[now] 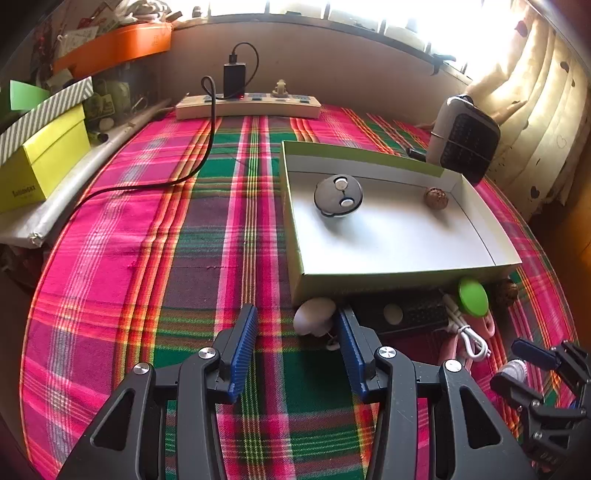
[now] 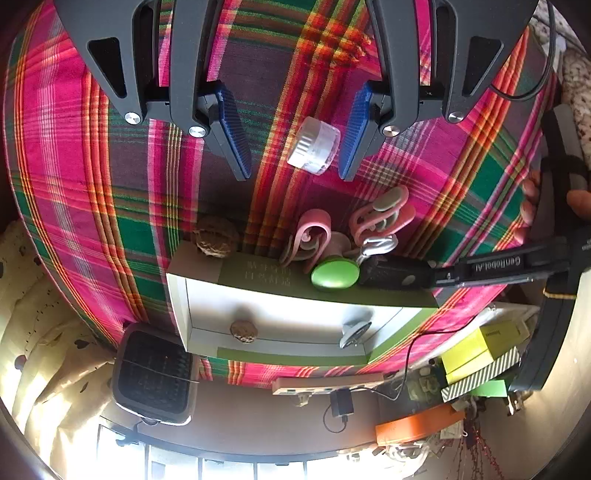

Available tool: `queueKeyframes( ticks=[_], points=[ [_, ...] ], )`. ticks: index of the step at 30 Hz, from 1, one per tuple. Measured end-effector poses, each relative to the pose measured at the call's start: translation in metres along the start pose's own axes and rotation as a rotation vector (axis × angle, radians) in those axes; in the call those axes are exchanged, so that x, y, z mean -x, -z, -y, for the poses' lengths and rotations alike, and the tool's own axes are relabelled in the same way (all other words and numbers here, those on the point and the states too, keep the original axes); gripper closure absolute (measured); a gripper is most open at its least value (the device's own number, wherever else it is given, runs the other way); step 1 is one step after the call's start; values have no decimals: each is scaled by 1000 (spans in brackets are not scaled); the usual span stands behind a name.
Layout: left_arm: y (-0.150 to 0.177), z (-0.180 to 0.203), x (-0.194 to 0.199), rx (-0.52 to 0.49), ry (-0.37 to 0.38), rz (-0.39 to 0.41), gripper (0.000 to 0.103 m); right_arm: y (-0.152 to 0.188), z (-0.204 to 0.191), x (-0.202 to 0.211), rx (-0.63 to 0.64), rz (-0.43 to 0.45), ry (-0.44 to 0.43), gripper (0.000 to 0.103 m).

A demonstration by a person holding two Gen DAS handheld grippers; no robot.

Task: Organize objects
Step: 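Grasp the white ribbed cap with the right gripper while the left grasps the white knob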

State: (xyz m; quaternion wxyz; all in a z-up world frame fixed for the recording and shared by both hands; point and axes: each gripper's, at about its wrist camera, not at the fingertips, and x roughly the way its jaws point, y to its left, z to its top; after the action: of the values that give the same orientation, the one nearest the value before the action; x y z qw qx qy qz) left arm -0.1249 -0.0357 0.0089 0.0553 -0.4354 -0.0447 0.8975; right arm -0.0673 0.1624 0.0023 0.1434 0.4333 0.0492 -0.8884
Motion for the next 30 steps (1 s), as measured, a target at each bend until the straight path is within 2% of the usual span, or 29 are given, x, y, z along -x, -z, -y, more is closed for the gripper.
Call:
queueKeyframes(
  ticks=[14, 25, 30],
  points=[
    [2, -7, 1, 38, -58, 5, 61, 4, 5, -1, -9, -8, 52, 53],
    [1, -8, -1, 38, -64, 8, 61, 5, 8, 1, -12, 2, 71, 53],
    [1, -6, -1, 32, -55, 9, 69, 5, 7, 1, -11, 6, 71, 53]
  ],
)
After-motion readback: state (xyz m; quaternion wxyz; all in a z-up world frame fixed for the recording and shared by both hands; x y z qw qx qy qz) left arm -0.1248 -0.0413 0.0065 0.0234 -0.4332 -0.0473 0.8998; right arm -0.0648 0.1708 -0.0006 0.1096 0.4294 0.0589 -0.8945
